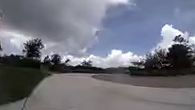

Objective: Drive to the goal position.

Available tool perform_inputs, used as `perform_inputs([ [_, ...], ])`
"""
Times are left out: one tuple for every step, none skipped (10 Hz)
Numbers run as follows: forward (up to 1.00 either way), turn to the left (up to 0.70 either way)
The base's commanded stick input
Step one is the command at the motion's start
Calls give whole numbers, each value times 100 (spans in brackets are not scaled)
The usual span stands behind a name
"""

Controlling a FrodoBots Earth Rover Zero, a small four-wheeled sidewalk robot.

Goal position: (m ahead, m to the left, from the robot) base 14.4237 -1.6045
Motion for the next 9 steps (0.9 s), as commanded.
perform_inputs([
  [85,9],
  [85,0],
  [85,0],
  [85,0],
  [85,0],
  [85,0],
  [85,0],
  [85,0],
  [85,4],
])
